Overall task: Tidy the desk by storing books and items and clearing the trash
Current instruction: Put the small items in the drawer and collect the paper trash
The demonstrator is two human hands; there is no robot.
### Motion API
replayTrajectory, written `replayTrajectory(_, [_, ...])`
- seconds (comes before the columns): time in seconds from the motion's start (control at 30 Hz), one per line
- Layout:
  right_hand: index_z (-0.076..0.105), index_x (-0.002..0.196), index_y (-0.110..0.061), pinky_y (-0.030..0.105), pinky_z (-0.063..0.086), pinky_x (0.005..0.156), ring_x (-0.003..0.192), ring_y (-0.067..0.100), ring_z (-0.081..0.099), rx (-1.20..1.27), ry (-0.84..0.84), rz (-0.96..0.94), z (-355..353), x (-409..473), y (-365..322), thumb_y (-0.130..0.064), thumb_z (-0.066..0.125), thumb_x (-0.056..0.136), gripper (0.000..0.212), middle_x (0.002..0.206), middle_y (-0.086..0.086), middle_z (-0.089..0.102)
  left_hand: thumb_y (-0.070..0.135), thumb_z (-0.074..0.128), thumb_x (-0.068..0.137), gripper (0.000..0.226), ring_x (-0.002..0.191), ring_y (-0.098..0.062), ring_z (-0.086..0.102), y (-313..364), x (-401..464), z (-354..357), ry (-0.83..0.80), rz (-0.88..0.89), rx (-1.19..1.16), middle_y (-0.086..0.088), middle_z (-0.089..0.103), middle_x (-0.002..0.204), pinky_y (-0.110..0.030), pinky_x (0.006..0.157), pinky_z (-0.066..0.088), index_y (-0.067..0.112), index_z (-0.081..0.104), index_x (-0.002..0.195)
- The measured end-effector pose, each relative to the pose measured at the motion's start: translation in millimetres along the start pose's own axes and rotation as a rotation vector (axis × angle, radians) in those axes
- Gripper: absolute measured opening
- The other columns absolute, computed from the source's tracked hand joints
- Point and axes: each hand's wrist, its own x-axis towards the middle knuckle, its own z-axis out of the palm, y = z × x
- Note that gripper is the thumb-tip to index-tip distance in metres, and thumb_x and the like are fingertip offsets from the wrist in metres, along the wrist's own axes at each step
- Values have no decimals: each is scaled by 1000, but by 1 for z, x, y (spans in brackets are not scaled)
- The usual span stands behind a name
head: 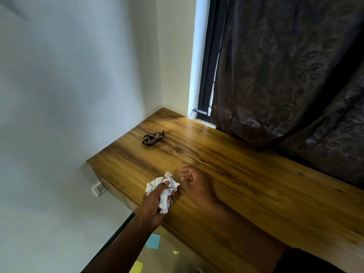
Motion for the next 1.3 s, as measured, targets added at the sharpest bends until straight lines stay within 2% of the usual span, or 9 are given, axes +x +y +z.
replayTrajectory(0.23, [49,144,-33,38,45,107,137,21,45,-275,-199,-81,32,99,7,-35,60,95,50,149,-4,50,19,73,92,29,66,-15,69,35,38,-21,167,58,10,-12,73,93,-23,52,54,0,71,114])
replayTrajectory(0.47, [33,155,-32,50,41,112,148,37,24,-447,-344,-163,71,224,-2,-25,64,90,73,165,8,23,29,67,97,32,54,-13,65,65,66,-43,325,29,5,-7,73,76,-21,48,53,1,70,112])
replayTrajectory(0.57, [40,152,-31,47,46,106,143,36,33,-465,-361,-205,83,265,2,-27,65,93,64,160,10,28,26,61,99,23,49,-10,64,68,69,-41,366,36,-48,-6,73,69,-18,43,50,5,69,101])
replayTrajectory(0.7, [53,144,-32,45,51,99,135,34,40,-487,-412,-220,95,299,14,-13,64,94,55,152,10,35,23,64,97,20,53,-8,65,71,75,-40,375,68,-71,-7,74,79,-18,43,50,7,70,107])
replayTrajectory(0.93, [79,101,-25,41,55,83,102,21,56,-239,-226,-210,97,297,19,-16,69,90,16,111,3,61,26,70,92,41,55,-9,62,75,74,-39,402,52,-106,-9,72,88,-18,43,48,4,67,126])
replayTrajectory(1.03, [78,83,-17,40,55,78,91,19,58,-117,-123,-241,90,268,-3,-15,74,82,5,94,2,67,28,69,92,47,54,-7,62,78,67,-39,374,62,-124,-8,72,90,-17,43,47,2,64,131])
replayTrajectory(1.1, [76,81,-15,34,54,83,98,19,62,-7,-85,-257,84,229,-26,-15,78,80,3,102,3,71,27,69,92,52,57,-8,66,84,59,-35,337,56,-146,-9,72,94,-18,44,51,1,61,136])
replayTrajectory(1.23, [74,86,-14,33,57,80,97,14,68,114,-110,-297,77,134,-70,-21,75,83,8,104,0,74,24,71,90,60,70,-15,74,94,46,-38,210,40,-256,-12,74,103,-25,55,59,-1,54,142])
replayTrajectory(1.3, [77,97,-17,35,59,77,90,12,70,93,-129,-315,80,89,-88,-24,71,86,14,100,-3,76,29,69,93,56,77,-19,74,95,34,-48,188,25,-160,-11,74,101,-31,66,62,-1,57,139])
